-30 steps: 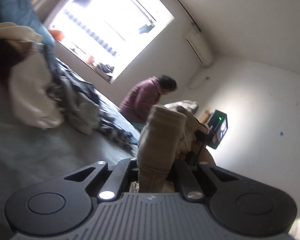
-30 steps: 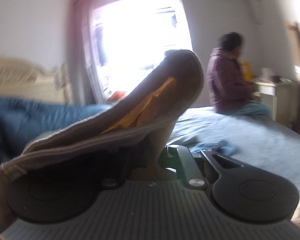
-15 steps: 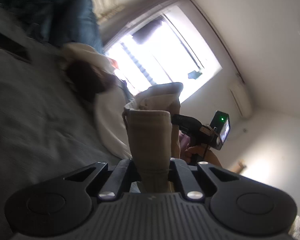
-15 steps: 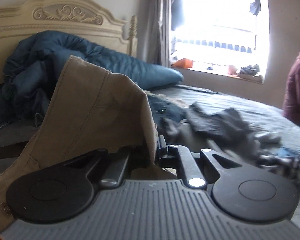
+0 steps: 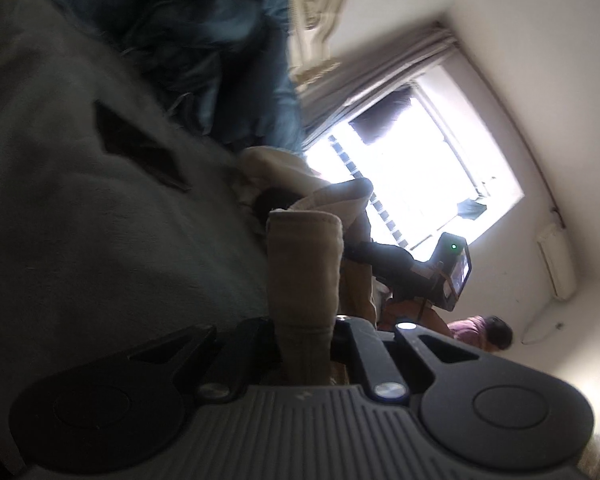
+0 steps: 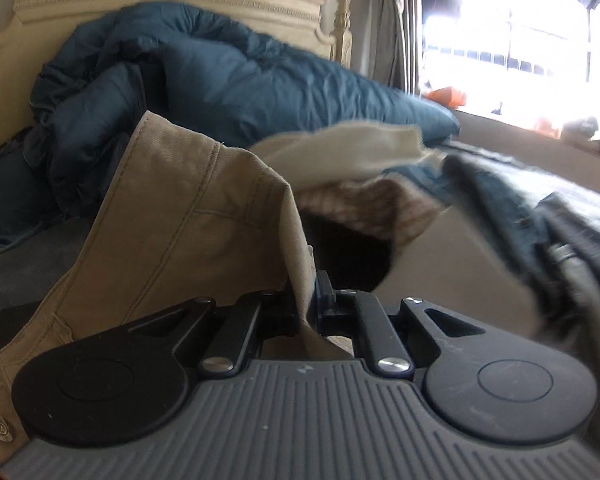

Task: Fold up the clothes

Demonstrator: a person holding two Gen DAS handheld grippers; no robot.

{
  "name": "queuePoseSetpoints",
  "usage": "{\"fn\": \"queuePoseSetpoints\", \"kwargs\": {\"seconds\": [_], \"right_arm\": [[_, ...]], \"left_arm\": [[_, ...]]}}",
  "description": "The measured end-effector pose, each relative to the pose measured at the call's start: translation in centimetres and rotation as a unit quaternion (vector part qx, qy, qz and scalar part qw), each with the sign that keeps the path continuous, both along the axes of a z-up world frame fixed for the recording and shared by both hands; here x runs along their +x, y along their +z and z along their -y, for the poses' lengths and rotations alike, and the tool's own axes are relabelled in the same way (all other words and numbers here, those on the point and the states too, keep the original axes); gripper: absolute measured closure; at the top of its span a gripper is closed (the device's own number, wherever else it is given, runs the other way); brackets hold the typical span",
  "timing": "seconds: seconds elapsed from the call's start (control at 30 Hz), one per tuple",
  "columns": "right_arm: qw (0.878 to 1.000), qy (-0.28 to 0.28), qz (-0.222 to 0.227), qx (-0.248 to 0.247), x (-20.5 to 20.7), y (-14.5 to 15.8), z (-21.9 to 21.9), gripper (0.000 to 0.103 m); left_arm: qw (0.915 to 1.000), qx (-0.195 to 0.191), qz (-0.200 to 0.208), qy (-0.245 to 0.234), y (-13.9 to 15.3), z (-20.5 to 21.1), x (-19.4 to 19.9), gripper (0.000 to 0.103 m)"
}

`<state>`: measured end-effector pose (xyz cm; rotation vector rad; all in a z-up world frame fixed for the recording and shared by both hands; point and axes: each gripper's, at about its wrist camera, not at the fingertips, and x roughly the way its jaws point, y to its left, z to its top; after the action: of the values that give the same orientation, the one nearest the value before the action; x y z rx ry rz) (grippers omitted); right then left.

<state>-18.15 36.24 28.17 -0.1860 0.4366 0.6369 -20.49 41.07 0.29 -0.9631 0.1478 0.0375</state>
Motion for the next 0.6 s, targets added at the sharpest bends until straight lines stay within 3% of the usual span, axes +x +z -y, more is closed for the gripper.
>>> {"fn": "queuePoseSetpoints", "kwargs": {"seconds": [0.27,0.37,0.47,0.53,0.6], "right_arm": [[0.997,0.006,-0.057,-0.051,3.8,-6.0,-3.9,0.097],[0.992,0.017,-0.107,-0.06,4.7,-7.3,-4.0,0.093],[0.99,0.028,-0.121,-0.062,4.6,-6.7,-3.0,0.074],[0.991,0.034,-0.113,-0.063,4.0,-5.7,-2.0,0.048],[0.993,0.045,-0.093,-0.055,2.6,-3.9,-0.7,0.046]], "left_arm": [[0.9982,-0.029,-0.051,0.005,-3.1,-1.2,0.8,0.097],[0.9968,-0.045,-0.067,0.001,-4.0,-1.7,0.8,0.096],[0.9964,-0.048,-0.07,-0.002,-4.1,-1.7,0.6,0.095],[0.9965,-0.044,-0.071,-0.004,-3.7,-1.6,0.6,0.089],[0.9966,-0.047,-0.066,-0.01,-3.4,-1.4,0.5,0.079]]}}
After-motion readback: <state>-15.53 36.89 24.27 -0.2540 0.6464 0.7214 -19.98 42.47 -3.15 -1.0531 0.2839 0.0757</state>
